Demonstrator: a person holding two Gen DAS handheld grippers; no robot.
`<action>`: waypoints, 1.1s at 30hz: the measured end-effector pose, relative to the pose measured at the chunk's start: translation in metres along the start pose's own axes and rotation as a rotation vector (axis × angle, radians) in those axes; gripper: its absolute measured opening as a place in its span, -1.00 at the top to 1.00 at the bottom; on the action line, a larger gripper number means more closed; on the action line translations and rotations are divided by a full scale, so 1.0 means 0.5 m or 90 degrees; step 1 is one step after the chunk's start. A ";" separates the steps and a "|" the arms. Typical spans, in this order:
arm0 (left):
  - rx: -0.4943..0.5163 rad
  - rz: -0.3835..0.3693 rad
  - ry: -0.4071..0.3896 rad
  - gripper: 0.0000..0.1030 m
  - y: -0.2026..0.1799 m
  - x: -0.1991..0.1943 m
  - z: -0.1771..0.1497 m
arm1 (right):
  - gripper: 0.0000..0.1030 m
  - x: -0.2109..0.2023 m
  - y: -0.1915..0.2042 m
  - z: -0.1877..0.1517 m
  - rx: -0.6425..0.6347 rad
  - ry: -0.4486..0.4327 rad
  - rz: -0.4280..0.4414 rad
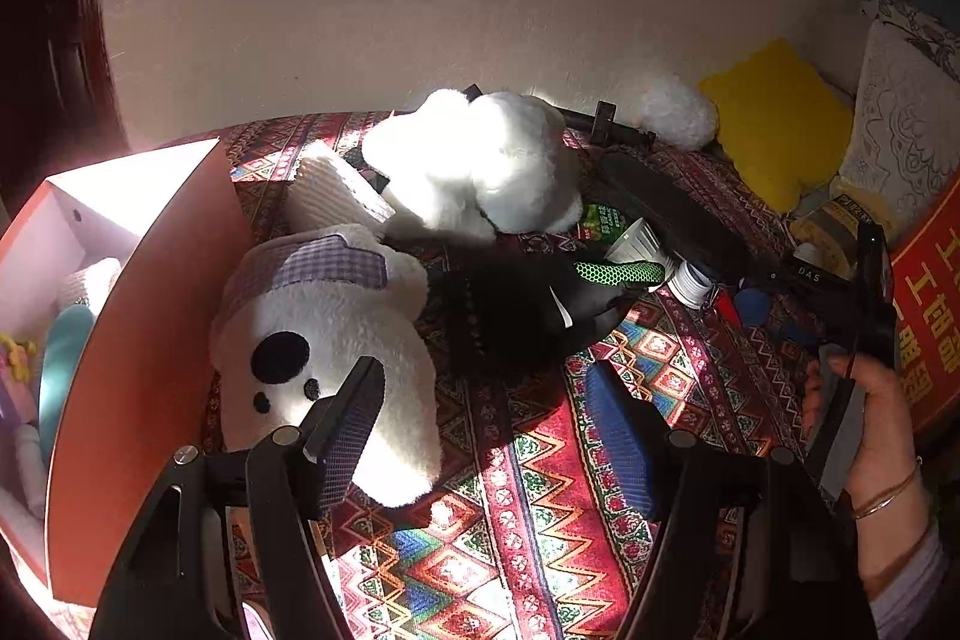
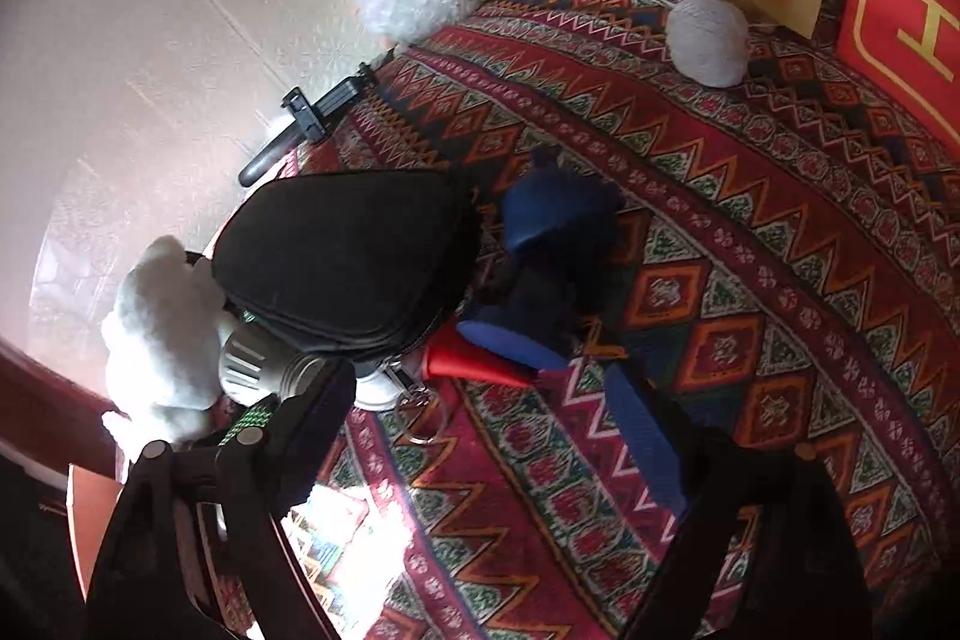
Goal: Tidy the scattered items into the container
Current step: 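Grasp the navy blue figure on the bed with the right tool, then carry the blue figure over the box and open the right tool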
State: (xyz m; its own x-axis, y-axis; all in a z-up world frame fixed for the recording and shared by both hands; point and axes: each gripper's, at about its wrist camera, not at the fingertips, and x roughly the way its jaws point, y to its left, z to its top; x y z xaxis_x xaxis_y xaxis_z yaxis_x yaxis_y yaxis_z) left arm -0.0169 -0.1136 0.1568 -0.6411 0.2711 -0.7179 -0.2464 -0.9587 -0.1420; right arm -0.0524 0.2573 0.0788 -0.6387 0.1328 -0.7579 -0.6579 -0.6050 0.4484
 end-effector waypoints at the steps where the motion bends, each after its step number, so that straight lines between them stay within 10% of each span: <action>1: -0.002 0.000 0.002 -0.33 0.000 0.004 0.001 | -0.59 0.010 -0.010 0.004 0.011 0.004 0.006; 7: -0.003 0.000 0.010 -0.33 -0.002 0.015 0.000 | -0.47 0.069 -0.070 0.027 0.091 0.017 0.068; 9: -0.002 0.005 0.011 -0.34 0.002 0.014 -0.002 | 0.04 0.082 -0.071 0.043 0.084 0.028 0.081; 25: -0.074 0.007 -0.025 -0.33 0.098 -0.053 0.014 | 0.08 -0.086 -0.100 0.057 0.265 -0.027 0.290; 33: -0.135 0.030 -0.057 -0.34 0.196 -0.117 0.012 | 0.10 -0.182 0.027 0.045 0.203 -0.038 0.392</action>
State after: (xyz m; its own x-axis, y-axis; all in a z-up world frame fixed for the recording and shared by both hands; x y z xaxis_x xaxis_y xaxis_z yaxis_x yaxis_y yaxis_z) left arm -0.0081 -0.2228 0.1890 -0.7128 0.2232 -0.6649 -0.0625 -0.9644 -0.2568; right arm -0.0124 0.2549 0.1645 -0.9481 -0.1119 -0.2975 -0.2480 -0.3248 0.9127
